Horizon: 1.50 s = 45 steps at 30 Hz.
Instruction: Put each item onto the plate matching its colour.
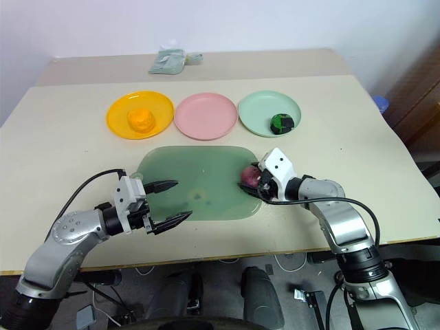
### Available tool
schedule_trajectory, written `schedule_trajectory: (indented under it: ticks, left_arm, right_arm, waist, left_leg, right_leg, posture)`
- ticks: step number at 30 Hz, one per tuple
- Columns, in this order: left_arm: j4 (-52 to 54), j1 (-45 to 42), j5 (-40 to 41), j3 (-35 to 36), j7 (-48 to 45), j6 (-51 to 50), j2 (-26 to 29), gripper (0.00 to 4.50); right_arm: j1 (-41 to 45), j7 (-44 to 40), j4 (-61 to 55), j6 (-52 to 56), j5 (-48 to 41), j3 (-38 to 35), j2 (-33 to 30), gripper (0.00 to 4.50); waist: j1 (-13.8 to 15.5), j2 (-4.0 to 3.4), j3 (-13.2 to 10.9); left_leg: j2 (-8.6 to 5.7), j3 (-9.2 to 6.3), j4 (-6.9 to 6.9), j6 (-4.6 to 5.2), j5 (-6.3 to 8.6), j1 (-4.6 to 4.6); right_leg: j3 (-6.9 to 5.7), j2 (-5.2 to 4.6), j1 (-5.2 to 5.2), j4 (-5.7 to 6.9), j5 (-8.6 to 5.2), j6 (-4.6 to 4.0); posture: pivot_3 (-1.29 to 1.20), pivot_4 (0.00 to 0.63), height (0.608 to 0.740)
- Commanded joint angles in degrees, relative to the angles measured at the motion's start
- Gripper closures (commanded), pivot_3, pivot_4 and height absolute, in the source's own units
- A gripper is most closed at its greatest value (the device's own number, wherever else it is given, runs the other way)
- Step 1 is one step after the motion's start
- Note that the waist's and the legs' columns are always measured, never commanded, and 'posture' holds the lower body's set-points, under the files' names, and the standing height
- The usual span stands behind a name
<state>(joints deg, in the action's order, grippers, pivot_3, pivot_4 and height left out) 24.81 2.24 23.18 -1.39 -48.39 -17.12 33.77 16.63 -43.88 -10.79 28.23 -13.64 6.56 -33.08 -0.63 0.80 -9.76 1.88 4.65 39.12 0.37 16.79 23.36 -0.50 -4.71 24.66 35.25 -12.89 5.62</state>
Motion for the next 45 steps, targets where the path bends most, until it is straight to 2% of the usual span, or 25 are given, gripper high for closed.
schedule_trajectory:
  ticks: [1, 7, 10, 14, 19, 23, 26, 29, 30, 31, 35, 39, 45]
  left_arm:
    - [1.93, 0.14, 0.31, 0.53, 0.04, 0.70, 0.31, 0.00]
    - [1.52, 0.11, 0.23, 1.29, 0.47, 0.64, 0.43, 0.00]
    - [0.36, -0.25, 0.17, 2.81, 1.84, 1.02, -0.14, 0.00]
    - [-1.33, -1.22, -0.13, 4.64, 4.33, 1.65, -1.26, 0.00]
    - [-1.37, -0.90, -0.80, 6.09, 7.44, 1.80, -2.17, 0.00]
    - [2.15, 1.08, -0.53, 6.51, 9.72, 0.43, -2.42, 0.00]
    - [4.69, 2.18, -0.33, 6.47, 11.47, -0.95, -2.48, 0.00]
    - [7.57, 3.21, 0.25, 6.84, 13.19, -2.80, -2.43, 0.00]
    - [8.01, 3.18, 0.35, 6.97, 13.62, -3.23, -2.45, 0.00]
    - [8.22, 3.01, 0.35, 7.02, 14.03, -3.55, -2.47, 0.00]
    - [8.08, 2.12, 0.48, 7.86, 15.09, -4.07, -2.39, 0.00]
    - [7.26, 1.87, 0.51, 9.23, 15.51, -3.82, -2.20, 0.00]
    - [3.27, 4.77, 0.15, 15.28, 13.29, -0.87, -0.03, 0.00]
  right_arm:
    - [1.16, 0.79, -1.28, -0.80, 0.08, -0.39, 0.85, 2.10]
    - [7.02, 3.16, -1.42, 0.24, -1.75, -1.51, 5.03, 2.10]
    - [14.69, 8.43, 5.37, 0.74, 0.58, -0.65, 10.34, 2.10]
    - [25.32, 15.32, 20.49, 0.19, 5.09, 0.53, 17.02, 2.10]
    - [41.91, 20.02, 51.09, -11.80, 7.79, -1.20, 25.78, 2.10]
    - [50.23, 22.60, 68.19, -19.17, 8.49, -3.46, 28.81, 2.10]
    - [53.47, 22.71, 75.33, -22.74, 8.90, -4.64, 29.86, 2.10]
    - [54.97, 21.96, 79.17, -24.30, 8.48, -6.34, 30.75, 0.84]
    - [55.09, 21.85, 79.44, -25.26, 8.43, -6.79, 30.87, 0.31]
    - [55.09, 21.64, 79.41, -26.34, 8.42, -7.17, 30.86, 0.02]
    - [52.84, 18.95, 76.02, -30.23, 9.02, -7.22, 29.36, 0.02]
    - [44.80, 13.00, 64.59, -32.09, 9.12, -6.07, 24.80, 0.02]
    - [19.80, -2.35, 22.22, -17.71, -1.06, -7.72, 10.39, 0.02]
  waist:
    - [-0.02, 0.00, 0.00]
    - [-0.28, 0.00, 0.00]
    - [-0.43, -0.01, 0.00]
    - [-0.20, 0.01, 0.01]
    - [-0.67, -0.01, -0.01]
    - [-0.60, -0.04, -0.03]
    - [-0.67, -0.04, -0.03]
    - [-0.80, -0.05, -0.03]
    - [-0.86, -0.05, -0.03]
    - [-0.98, -0.06, -0.04]
    - [-1.62, -0.07, -0.04]
    - [-1.67, -0.07, -0.04]
    - [-1.33, -0.14, -0.08]
  left_leg:
    - [0.00, 0.00, 0.00, 0.00, 0.00, 0.00]
    - [0.00, 0.00, 0.00, 0.00, 0.00, 0.00]
    - [0.01, 0.01, 0.00, 0.00, 0.00, -0.02]
    - [0.01, 0.01, 0.00, -0.05, -0.03, -0.02]
    - [-0.01, 0.07, 0.00, -0.05, -0.03, 0.02]
    - [0.01, 0.09, -0.08, -0.06, -0.04, 0.05]
    - [0.02, 0.08, -0.10, -0.06, -0.03, 0.06]
    - [0.03, 0.07, -0.09, -0.08, -0.04, 0.05]
    - [0.03, 0.05, -0.09, -0.09, -0.05, 0.05]
    - [0.03, 0.03, -0.09, -0.10, -0.06, 0.05]
    - [0.03, -0.03, -0.09, -0.13, -0.07, 0.04]
    - [0.03, -0.07, -0.11, -0.12, -0.07, 0.05]
    - [0.07, -0.05, -0.14, -0.06, -0.03, 0.07]
  right_leg:
    - [0.00, 0.00, 0.00, 0.00, 0.00, 0.00]
    - [0.00, 0.02, 0.01, 0.01, 0.00, 0.01]
    - [0.00, 0.04, 0.03, 0.07, 0.01, 0.01]
    - [0.00, 0.04, 0.05, 0.17, 0.02, 0.02]
    - [-0.02, 0.02, 0.08, 0.21, 0.04, 0.04]
    - [-0.05, 0.03, 0.12, 0.21, 0.12, 0.19]
    - [-0.03, -0.01, 0.11, 0.13, 0.12, 0.19]
    - [-0.03, -0.01, 0.11, 0.17, 0.12, 0.17]
    - [-0.03, -0.02, 0.11, 0.20, 0.12, 0.16]
    - [-0.03, -0.01, 0.11, 0.22, 0.12, 0.16]
    - [-0.05, -0.01, 0.12, 0.27, 0.13, 0.17]
    - [-0.07, -0.02, 0.09, 0.25, 0.14, 0.20]
    - [-0.08, -0.12, 0.09, 0.13, 0.14, 0.23]
  posture:
    - [0.00, 0.150, 0.740]
    - [0.00, 0.150, 0.740]
    - [0.00, 0.150, 0.740]
    - [0.00, 0.150, 0.740]
    - [0.00, 0.150, 0.740]
    - [0.00, 0.150, 0.740]
    - [0.00, 0.150, 0.740]
    - [0.00, 0.150, 0.740]
    - [0.00, 0.150, 0.740]
    - [0.00, 0.150, 0.740]
    - [0.00, 0.150, 0.740]
    - [0.00, 0.150, 0.740]
    - [0.00, 0.150, 0.740]
